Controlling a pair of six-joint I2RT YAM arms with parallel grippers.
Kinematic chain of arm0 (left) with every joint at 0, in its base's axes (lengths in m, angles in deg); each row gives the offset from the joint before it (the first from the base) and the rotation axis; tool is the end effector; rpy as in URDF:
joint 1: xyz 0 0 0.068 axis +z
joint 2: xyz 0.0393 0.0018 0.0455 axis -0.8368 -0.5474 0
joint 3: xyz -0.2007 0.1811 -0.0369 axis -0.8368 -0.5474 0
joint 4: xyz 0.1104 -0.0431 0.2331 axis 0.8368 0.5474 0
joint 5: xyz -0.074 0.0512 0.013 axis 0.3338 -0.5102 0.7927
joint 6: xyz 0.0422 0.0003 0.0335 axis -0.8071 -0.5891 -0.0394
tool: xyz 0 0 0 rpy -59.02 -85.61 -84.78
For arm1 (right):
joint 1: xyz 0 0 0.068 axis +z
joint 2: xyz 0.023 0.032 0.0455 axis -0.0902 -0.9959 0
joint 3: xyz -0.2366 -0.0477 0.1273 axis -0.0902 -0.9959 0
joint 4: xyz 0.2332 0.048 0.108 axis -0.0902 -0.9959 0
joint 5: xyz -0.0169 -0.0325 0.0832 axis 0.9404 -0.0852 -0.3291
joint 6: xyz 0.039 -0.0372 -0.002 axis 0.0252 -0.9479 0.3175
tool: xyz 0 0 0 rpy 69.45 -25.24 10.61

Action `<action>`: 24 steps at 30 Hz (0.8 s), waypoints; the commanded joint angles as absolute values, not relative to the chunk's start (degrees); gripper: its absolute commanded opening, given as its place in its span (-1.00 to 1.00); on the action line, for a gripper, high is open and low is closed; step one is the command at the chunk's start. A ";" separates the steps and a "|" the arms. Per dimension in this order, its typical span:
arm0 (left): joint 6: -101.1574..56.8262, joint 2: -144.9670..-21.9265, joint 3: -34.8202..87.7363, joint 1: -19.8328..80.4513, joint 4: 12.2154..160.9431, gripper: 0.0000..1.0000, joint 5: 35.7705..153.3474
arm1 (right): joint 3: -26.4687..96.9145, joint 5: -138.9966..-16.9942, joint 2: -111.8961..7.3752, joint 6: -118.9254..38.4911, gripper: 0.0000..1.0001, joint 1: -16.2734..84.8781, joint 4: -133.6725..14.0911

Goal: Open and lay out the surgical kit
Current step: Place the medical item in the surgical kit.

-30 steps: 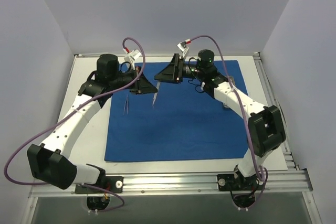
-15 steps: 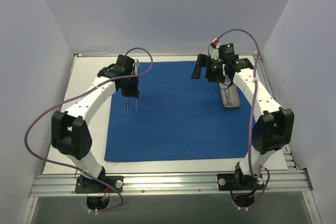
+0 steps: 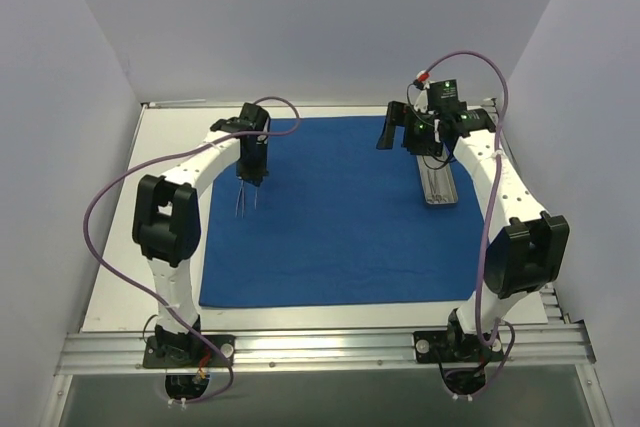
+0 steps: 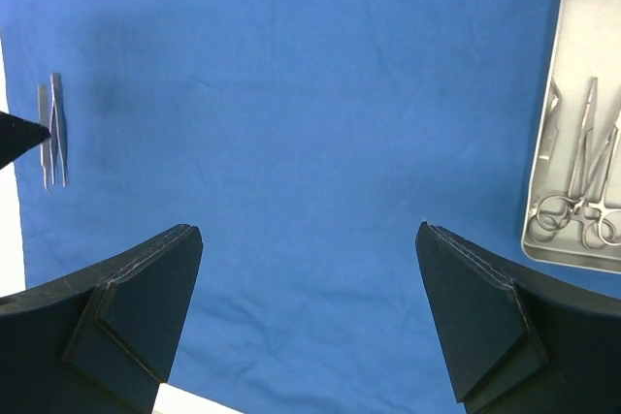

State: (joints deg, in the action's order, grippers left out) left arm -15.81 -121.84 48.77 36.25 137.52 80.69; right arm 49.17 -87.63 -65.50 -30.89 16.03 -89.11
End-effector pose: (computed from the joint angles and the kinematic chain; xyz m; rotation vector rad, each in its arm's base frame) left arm 0.3930 -0.1437 0.2291 0.0371 2.7495 -0.0477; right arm 0.3691 0.0816 0.3550 -0.0736 2.2050 0.5940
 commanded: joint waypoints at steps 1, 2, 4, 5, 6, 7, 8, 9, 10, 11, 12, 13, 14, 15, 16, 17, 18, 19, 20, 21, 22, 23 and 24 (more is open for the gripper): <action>-15.65 -123.96 52.29 38.61 138.52 -0.95 79.26 | 51.52 -86.70 -63.73 -31.39 0.99 15.02 -89.96; -15.38 -125.01 52.55 39.14 138.60 -0.95 79.70 | 51.35 -86.88 -63.55 -31.30 0.99 14.76 -89.44; -14.94 -125.90 52.90 40.19 138.96 -0.95 79.88 | 51.17 -87.49 -63.20 -30.78 0.99 14.41 -88.38; -14.94 -126.69 53.16 40.37 139.04 -0.95 80.32 | 51.00 -87.58 -63.11 -30.60 1.00 14.23 -88.20; -14.94 -126.95 53.95 40.55 139.31 -0.95 80.41 | 50.91 -87.84 -63.11 -30.25 0.99 14.14 -87.59; -15.11 -127.30 54.30 40.64 139.48 -0.95 80.58 | 50.73 -87.93 -63.11 -29.72 0.99 14.05 -87.24; -15.20 -127.92 54.66 40.72 139.48 -0.95 81.02 | 50.47 -88.28 -63.46 -28.33 0.99 13.53 -86.97; -15.29 -128.27 55.36 40.72 139.66 -0.95 81.63 | 50.55 -88.72 -63.73 -27.44 0.99 13.26 -86.79; -15.38 -128.62 55.62 40.64 139.66 -0.95 81.99 | 50.64 -90.12 -64.16 -26.74 1.00 12.91 -87.05; -15.38 -129.15 55.71 40.64 139.75 -0.95 82.77 | 51.08 -91.09 -65.13 -26.29 0.99 12.30 -87.32; -15.29 -129.33 55.89 40.64 139.66 -0.95 83.13 | 51.26 -91.88 -65.66 -26.29 0.99 12.21 -88.10; -14.94 -129.42 55.89 40.64 139.57 -0.95 83.22 | 51.43 -92.58 -66.01 -26.38 0.99 12.12 -88.46; -14.76 -129.68 55.89 40.46 139.57 -0.95 83.13 | 51.61 -92.42 -66.62 -26.64 0.99 12.12 -89.07; -14.67 -129.86 55.89 40.37 139.75 -0.95 82.96 | 51.70 -91.98 -66.72 -26.90 0.99 12.12 -89.69; -14.50 -129.94 55.89 40.37 139.83 -0.95 82.17 | 51.61 -91.54 -66.72 -27.17 0.99 12.12 -89.78; -14.50 -130.29 55.80 40.29 140.01 -0.95 81.82 | 51.44 -90.93 -66.37 -27.34 0.99 12.12 -89.69; -14.41 -130.38 55.80 40.29 140.27 -0.95 81.47 | 51.26 -90.83 -66.19 -27.61 0.99 12.03 -89.69; -14.32 -130.56 55.72 40.29 140.36 -0.95 80.77 | 51.08 -90.75 -66.10 -27.69 0.99 11.94 -89.61; -14.23 -130.56 55.54 40.29 140.45 -0.95 80.41 | 51.00 -90.83 -65.84 -27.78 0.99 11.86 -89.61; -14.23 -130.56 55.45 40.29 140.45 -0.95 80.15 | 50.82 -90.75 -65.75 -27.78 0.99 11.77 -89.34; -14.23 -130.56 55.36 40.29 140.36 -0.95 79.71 | 50.38 -90.75 -65.66 -27.78 0.99 11.77 -89.17; -14.23 -130.65 55.28 40.20 140.54 -0.95 79.44 | 50.12 -90.75 -65.40 -27.78 0.99 11.68 -89.08; -14.23 -130.74 55.28 40.11 140.63 -0.95 79.44 | 49.86 -90.83 -65.31 -27.78 0.99 11.68 -88.90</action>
